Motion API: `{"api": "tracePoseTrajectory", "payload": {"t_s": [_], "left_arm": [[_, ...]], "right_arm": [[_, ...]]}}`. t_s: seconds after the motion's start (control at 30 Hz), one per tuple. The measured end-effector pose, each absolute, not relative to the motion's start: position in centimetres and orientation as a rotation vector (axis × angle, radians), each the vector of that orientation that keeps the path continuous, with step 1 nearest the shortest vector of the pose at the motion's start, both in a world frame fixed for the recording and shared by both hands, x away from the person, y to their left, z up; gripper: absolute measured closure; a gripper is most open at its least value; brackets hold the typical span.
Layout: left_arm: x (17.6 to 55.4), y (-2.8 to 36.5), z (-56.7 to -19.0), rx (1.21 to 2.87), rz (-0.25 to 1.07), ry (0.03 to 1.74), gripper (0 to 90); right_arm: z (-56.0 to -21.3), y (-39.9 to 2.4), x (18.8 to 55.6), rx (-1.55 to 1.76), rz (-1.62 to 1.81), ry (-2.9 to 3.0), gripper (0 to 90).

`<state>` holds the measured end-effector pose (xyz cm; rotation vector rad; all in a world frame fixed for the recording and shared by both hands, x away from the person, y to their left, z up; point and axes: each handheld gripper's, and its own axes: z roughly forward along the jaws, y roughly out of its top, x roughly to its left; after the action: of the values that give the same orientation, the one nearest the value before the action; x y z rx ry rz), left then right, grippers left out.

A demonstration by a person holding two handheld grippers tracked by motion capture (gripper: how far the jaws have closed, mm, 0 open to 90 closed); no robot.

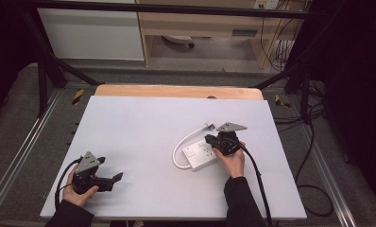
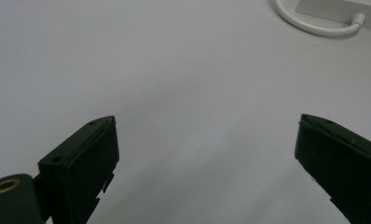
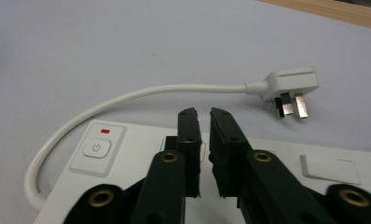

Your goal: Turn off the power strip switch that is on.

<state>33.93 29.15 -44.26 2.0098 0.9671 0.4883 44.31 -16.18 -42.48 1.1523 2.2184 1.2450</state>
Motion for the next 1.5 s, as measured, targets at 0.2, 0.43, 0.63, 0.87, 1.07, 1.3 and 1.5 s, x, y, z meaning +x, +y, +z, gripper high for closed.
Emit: {"api": "tracePoseTrajectory", "payload": {"t_s": [0.2,0.43,0.63,0.87,1.07,1.3,1.5], "left_arm": [[33.9,29.1,-44.3,2.018,0.488,0.968,6.1],[33.9,29.0,-44.4,2.018,0.484,0.972,5.9],[34.0,29.1,-44.3,2.017,0.482,0.974,5.7],[34.0,29.1,-44.4,2.019,0.477,0.972,5.4],[34.0,29.1,-44.4,2.021,0.475,0.969,5.3],[34.0,29.1,-44.3,2.02,0.478,0.972,5.3],[33.9,29.1,-44.3,2.02,0.481,0.974,4.9]], "right_arm": [[-41.4,-17.4,43.8,1.19,1.261,2.219,54.6],[-40.6,-18.0,43.3,1.184,1.24,2.246,23.8],[-40.3,-18.3,42.9,1.222,1.209,2.256,8.1],[-39.4,-19.2,41.7,1.207,1.219,2.256,1.9],[-39.4,-20.2,40.7,1.175,1.201,2.285,0.7],[-40.5,-22.4,39.3,1.18,1.194,2.305,0.6],[-41.1,-23.7,38.2,1.187,1.195,2.3,0.6]]}}
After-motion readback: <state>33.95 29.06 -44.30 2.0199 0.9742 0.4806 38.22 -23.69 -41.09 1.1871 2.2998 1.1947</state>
